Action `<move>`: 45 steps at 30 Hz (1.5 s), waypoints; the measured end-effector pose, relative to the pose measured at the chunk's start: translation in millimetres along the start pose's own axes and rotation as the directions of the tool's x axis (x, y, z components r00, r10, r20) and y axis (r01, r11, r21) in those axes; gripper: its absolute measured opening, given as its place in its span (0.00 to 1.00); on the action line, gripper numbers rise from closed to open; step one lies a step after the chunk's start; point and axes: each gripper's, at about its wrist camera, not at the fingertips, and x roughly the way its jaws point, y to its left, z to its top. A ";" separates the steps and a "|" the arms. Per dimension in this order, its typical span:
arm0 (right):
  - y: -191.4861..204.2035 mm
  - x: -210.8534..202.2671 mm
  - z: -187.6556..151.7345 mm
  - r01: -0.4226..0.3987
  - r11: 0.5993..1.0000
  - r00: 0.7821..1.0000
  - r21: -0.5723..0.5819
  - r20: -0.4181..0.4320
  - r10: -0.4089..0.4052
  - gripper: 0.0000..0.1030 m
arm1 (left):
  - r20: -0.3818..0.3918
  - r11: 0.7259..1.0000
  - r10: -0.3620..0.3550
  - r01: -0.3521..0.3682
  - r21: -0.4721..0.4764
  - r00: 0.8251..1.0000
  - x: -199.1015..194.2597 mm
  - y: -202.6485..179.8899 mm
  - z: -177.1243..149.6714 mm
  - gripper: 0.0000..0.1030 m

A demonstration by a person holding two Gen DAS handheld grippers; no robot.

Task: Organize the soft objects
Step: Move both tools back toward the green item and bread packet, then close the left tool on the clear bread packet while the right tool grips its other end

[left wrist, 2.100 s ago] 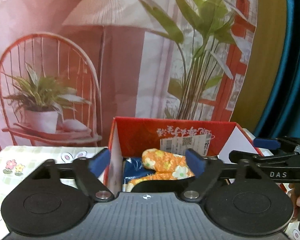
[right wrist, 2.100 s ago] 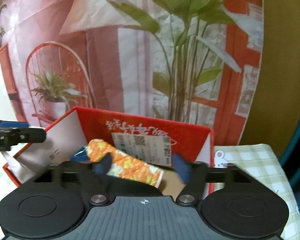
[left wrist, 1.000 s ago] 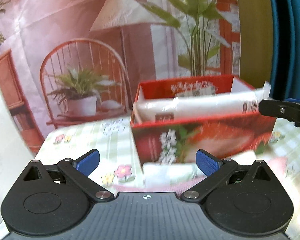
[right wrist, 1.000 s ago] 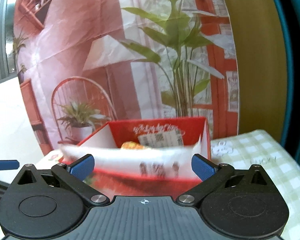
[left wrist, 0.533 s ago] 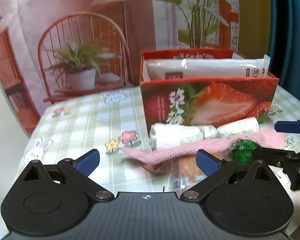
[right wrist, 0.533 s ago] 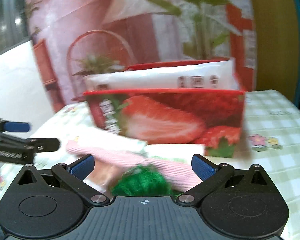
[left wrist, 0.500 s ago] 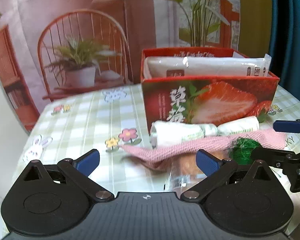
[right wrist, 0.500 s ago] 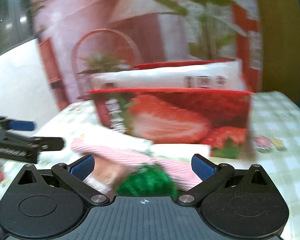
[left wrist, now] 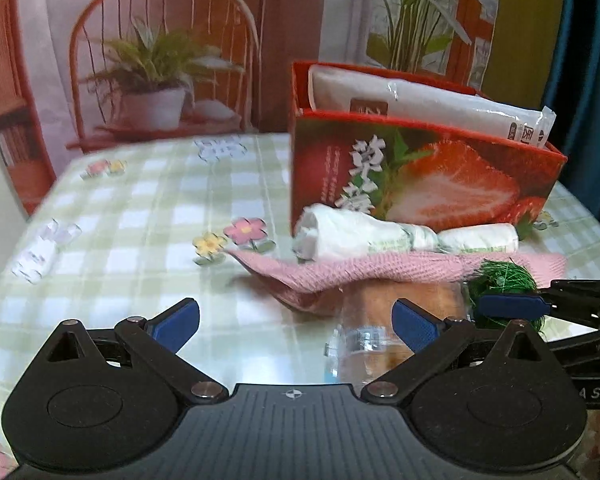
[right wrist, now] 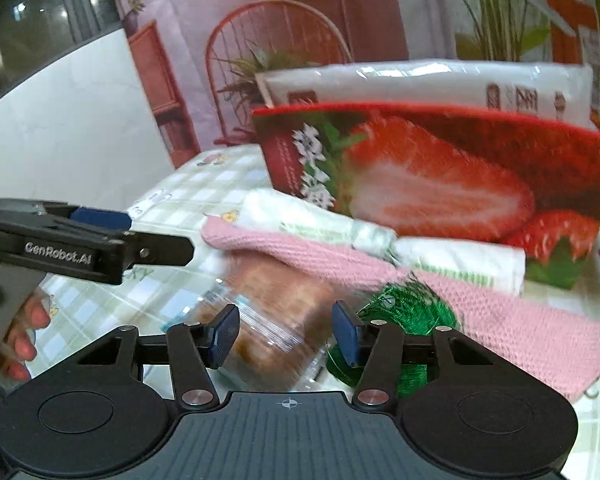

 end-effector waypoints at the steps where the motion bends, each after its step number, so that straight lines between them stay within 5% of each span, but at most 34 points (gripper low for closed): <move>1: -2.3 -1.1 -1.1 0.010 1.000 1.000 -0.003 0.003 -0.010 0.46 | -0.003 1.000 -0.015 0.015 -0.011 1.000 3.4 0.4 -1.9 1.00; 10: -15.6 -5.1 -5.8 0.075 0.997 0.997 -0.020 0.001 -0.075 0.42 | -0.056 0.995 -0.096 0.095 -0.011 0.994 34.3 -10.5 -12.2 1.00; 23: -6.5 -8.4 -11.3 0.064 0.997 0.998 -0.045 -0.024 -0.065 0.47 | -0.058 0.960 -0.218 0.203 -0.194 0.974 52.8 8.2 -23.1 1.00; 33: 3.1 -6.4 -14.0 0.011 0.997 0.999 -0.071 -0.047 -0.014 0.52 | -0.037 0.960 -0.226 0.216 -0.178 0.973 54.3 7.6 -25.8 1.00; 39: 7.2 2.5 -18.3 -0.013 0.997 0.996 -0.081 -0.087 0.006 0.59 | -0.093 0.956 -0.262 0.246 -0.160 0.961 54.7 9.6 -19.5 0.99; 41: 8.6 3.9 -19.9 -0.016 0.996 0.996 -0.090 -0.090 0.008 0.61 | -0.104 0.955 -0.277 0.261 -0.144 0.955 52.7 7.6 -19.1 0.96; 43: 8.9 6.1 -19.9 -0.018 0.995 0.996 -0.093 -0.089 0.010 0.62 | -0.100 0.939 -0.323 0.307 -0.154 0.941 50.1 6.5 -18.6 0.77; 45: 9.2 9.4 -19.2 -0.024 0.995 0.996 -0.093 -0.090 0.016 0.62 | -0.099 0.925 -0.357 0.338 -0.172 0.929 48.8 5.2 -16.7 0.70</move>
